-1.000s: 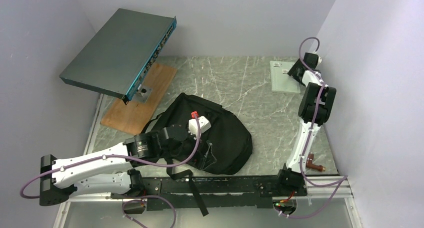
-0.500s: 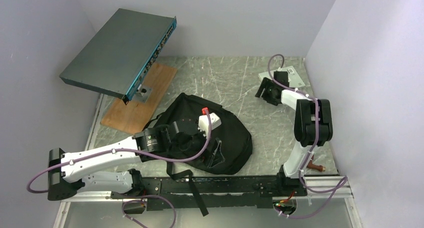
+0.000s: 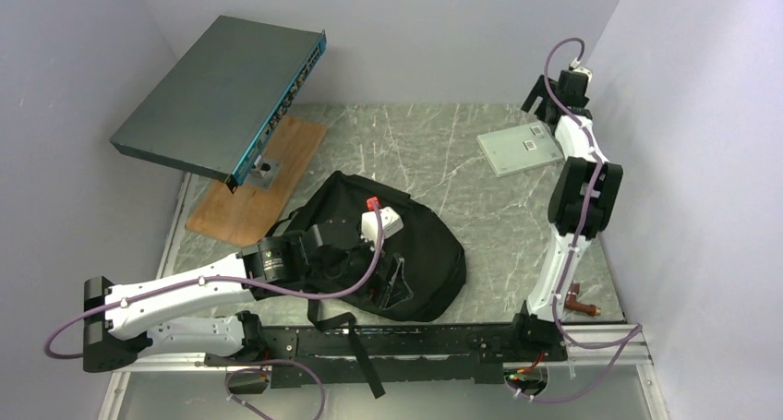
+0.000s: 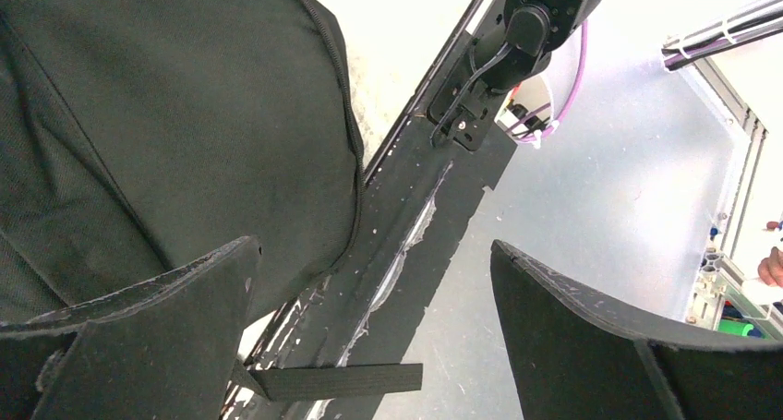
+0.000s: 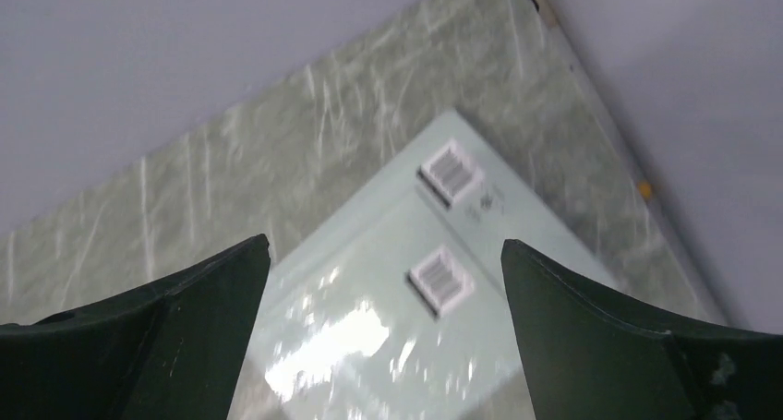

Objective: Pack the student bag
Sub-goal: Move the book to the center of the board.

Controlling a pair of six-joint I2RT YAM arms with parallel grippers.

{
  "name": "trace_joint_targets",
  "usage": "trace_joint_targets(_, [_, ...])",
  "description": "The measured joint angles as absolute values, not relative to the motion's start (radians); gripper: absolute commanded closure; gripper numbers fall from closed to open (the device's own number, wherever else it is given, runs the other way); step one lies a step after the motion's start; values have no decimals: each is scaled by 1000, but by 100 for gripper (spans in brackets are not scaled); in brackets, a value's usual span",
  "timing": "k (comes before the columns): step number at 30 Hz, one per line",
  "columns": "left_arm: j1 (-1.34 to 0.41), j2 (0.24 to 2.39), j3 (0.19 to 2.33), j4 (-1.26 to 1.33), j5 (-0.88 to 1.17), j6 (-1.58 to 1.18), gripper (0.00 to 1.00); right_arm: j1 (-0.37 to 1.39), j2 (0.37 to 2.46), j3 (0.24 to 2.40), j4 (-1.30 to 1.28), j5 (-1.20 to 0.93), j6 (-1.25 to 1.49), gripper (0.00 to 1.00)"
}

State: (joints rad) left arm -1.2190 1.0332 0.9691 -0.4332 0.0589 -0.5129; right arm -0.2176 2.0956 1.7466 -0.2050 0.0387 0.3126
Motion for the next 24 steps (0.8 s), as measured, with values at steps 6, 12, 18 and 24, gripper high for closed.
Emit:
trace_joint_targets(6, [-1219,1035,970,-465,55,-510,1,-244,2392,2064,-283,52,281,0])
trace_joint_targets(12, [-1219,1058,974,-500,55,-509,1,-261,2531,2159,-327,62,245,0])
trace_joint_targets(18, [-1219,1090,1000,-522,55,-499,1,-265,2589,2292,-342,28,247,0])
trace_joint_targets(24, [-1219,1117,1036,-524,56,-490,1,-271,2619,2313,-340,-65,296,0])
